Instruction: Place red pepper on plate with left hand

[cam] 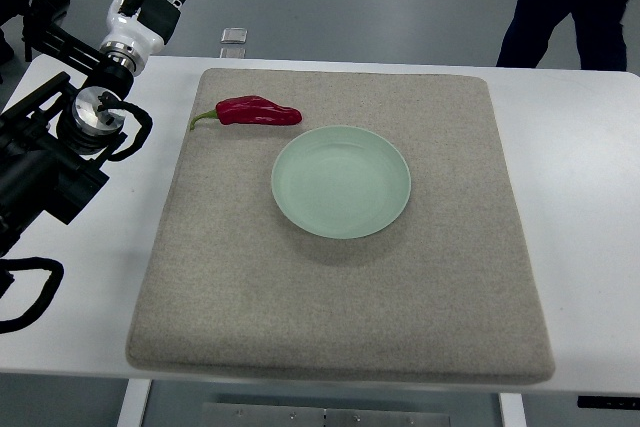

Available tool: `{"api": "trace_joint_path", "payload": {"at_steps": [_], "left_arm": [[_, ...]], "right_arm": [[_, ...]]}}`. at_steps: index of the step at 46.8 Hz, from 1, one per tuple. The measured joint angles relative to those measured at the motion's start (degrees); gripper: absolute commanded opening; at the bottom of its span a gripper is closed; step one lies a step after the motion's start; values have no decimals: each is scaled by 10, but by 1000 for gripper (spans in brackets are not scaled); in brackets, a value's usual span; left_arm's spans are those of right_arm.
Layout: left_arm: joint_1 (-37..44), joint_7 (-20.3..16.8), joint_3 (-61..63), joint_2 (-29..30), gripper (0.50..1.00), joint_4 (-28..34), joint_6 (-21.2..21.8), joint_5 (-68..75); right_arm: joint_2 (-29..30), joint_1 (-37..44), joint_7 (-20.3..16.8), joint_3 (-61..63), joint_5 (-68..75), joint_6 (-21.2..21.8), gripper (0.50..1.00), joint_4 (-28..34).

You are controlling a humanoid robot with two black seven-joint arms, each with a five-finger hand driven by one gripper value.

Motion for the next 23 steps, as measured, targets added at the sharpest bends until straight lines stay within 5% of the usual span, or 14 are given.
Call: {"api": "trace_joint_path", "payload": {"at_steps": [23], "left_arm": [[0,0,-1,1,994,0,0,-3]], "right_arm": [[0,0,0,0,0,0,932,0]]}}
